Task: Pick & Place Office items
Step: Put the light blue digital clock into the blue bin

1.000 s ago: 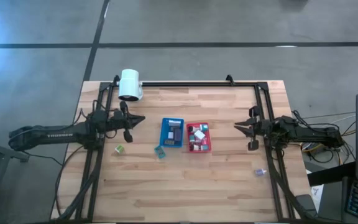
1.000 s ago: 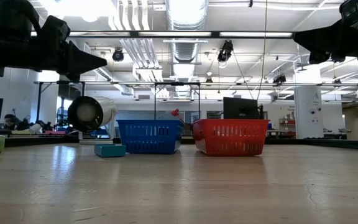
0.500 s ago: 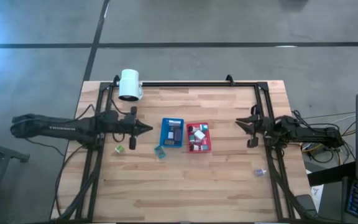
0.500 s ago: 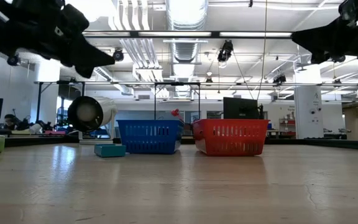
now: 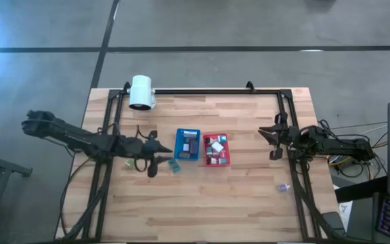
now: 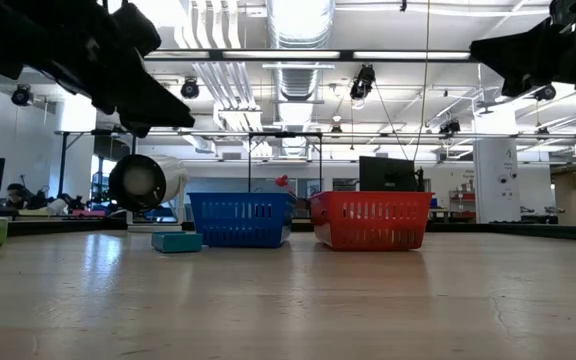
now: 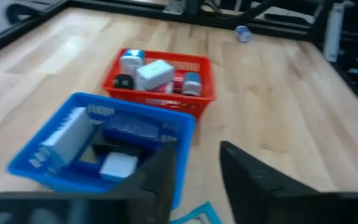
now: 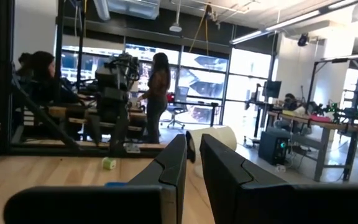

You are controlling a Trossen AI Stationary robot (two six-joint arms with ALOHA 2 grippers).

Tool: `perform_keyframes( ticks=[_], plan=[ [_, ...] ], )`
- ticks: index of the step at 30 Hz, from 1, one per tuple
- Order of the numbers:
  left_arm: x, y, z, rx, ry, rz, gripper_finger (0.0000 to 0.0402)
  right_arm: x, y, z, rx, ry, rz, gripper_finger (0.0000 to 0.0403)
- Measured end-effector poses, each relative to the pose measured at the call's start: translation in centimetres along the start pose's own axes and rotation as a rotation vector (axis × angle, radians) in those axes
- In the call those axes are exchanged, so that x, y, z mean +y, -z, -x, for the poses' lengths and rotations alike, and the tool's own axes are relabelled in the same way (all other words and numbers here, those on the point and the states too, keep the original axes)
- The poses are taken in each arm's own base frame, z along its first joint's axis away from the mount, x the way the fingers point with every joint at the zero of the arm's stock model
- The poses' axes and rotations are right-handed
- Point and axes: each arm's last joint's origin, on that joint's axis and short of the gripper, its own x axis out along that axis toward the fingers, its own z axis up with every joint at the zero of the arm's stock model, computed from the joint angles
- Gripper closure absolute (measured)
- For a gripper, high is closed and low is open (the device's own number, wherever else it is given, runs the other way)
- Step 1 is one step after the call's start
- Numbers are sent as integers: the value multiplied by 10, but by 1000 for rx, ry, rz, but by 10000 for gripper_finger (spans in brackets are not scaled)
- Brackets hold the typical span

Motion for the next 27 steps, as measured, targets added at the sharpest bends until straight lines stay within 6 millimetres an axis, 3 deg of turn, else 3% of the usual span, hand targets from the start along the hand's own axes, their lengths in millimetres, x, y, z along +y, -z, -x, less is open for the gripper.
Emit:
perform_keyframes(
  ticks=[9,15,21,27],
  plan=[
    [-14,10,0,50,58,56,100,0,-2,0,-15,2,0,360],
    [-13,26,-5,170,-11,164,13,0,-2,0,-16,2,-3,360],
    [-12,40,-17,263,-81,177,13,0,-2,0,-17,2,-3,360],
    [-15,39,-36,300,-158,190,14,0,-2,0,-15,2,-1,360]
  ],
)
